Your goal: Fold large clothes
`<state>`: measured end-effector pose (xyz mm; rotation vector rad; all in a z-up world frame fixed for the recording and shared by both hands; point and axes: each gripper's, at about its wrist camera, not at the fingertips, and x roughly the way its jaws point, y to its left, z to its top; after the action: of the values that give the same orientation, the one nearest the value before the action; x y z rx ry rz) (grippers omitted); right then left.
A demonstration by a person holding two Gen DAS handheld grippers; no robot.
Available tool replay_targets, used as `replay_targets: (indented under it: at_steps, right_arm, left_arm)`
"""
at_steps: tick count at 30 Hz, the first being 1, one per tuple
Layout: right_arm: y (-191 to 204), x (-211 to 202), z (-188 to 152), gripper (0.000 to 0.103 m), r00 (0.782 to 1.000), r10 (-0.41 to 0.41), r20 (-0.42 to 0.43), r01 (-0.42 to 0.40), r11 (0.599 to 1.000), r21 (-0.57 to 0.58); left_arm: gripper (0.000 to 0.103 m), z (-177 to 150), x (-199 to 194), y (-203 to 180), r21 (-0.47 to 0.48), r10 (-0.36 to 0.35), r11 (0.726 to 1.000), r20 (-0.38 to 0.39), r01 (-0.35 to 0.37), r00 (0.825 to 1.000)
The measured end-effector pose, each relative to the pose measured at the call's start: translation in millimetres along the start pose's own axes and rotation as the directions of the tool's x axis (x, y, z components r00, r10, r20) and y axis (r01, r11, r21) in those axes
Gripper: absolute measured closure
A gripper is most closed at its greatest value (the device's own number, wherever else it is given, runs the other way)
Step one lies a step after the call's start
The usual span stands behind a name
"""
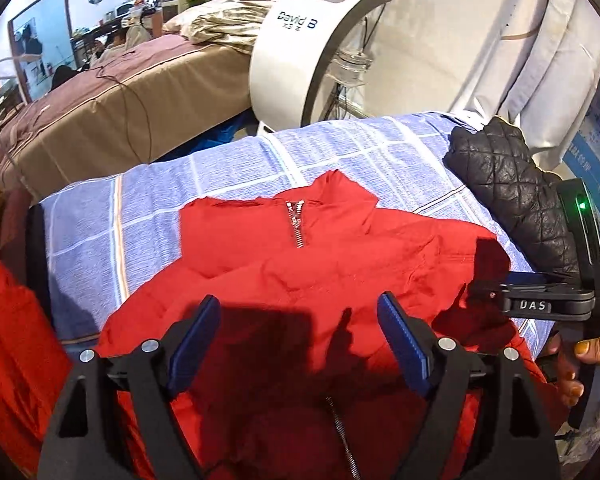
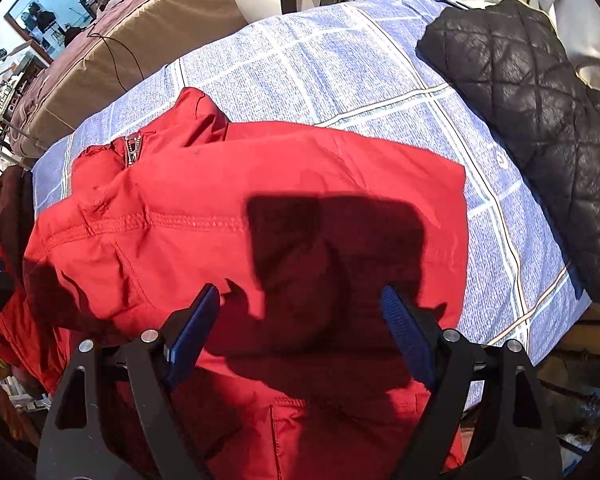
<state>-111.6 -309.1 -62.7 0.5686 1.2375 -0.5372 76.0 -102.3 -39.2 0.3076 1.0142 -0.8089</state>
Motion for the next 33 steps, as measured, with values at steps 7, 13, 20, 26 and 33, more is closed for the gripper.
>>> replay_targets:
  at_steps: [7,13,20,26,33]
  right_arm:
    - [13.2,55.8,16.9,0.009,0.993,-0.026,-0.111,0.024,1.000,-0.012]
    - [17.8,94.0,11.0,0.005,0.986,-0.064,-0.155,0.057,0.997,-0.051]
    - [24.0,118.0,11.5,0.004,0.977,-0.122,-0.172,0.109,0.990,-0.085]
    - [26.3,124.1,8.6,0.004,0.981,-0.139,-0.134,0.127,0.988,-0.091]
    - [23.9,122.2,5.0,0.004,0.987,-0.127,-0.098,0.119,0.989,-0.086]
  left_arm:
    - [0.015,5.1,95.4,-0.4,-0.024,0.036,0.999,-0.236,-0.043,0.971]
    - [0.006,-15.6,130.4,-2.8,0.066,0.107,0.994,-0.309,-0.091,0.945]
    - [0.005,-26.0,158.3,4.6,0.045,0.113,0.994,-0.363,-0.104,0.925]
    - [0.005,-32.7,165.2,5.3,0.083,0.125,0.991,-0.354,-0.102,0.927]
    - [0.006,-39.4,142.6,5.4,0.078,0.131,0.990,-0.293,-0.113,0.947]
